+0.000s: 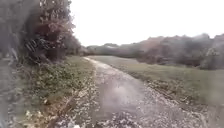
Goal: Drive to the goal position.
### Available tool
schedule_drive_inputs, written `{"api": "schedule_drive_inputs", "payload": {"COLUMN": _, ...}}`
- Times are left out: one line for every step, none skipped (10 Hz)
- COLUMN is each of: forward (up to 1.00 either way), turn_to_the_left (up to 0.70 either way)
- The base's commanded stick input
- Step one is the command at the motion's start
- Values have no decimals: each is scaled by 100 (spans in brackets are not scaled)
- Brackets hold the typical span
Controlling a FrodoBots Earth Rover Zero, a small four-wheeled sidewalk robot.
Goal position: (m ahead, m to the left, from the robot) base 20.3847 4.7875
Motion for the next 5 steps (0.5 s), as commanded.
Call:
{"api": "schedule_drive_inputs", "payload": {"forward": 70, "turn_to_the_left": 0}}
{"api": "schedule_drive_inputs", "payload": {"forward": 70, "turn_to_the_left": 0}}
{"api": "schedule_drive_inputs", "payload": {"forward": 70, "turn_to_the_left": 0}}
{"api": "schedule_drive_inputs", "payload": {"forward": 70, "turn_to_the_left": 0}}
{"api": "schedule_drive_inputs", "payload": {"forward": 70, "turn_to_the_left": 0}}
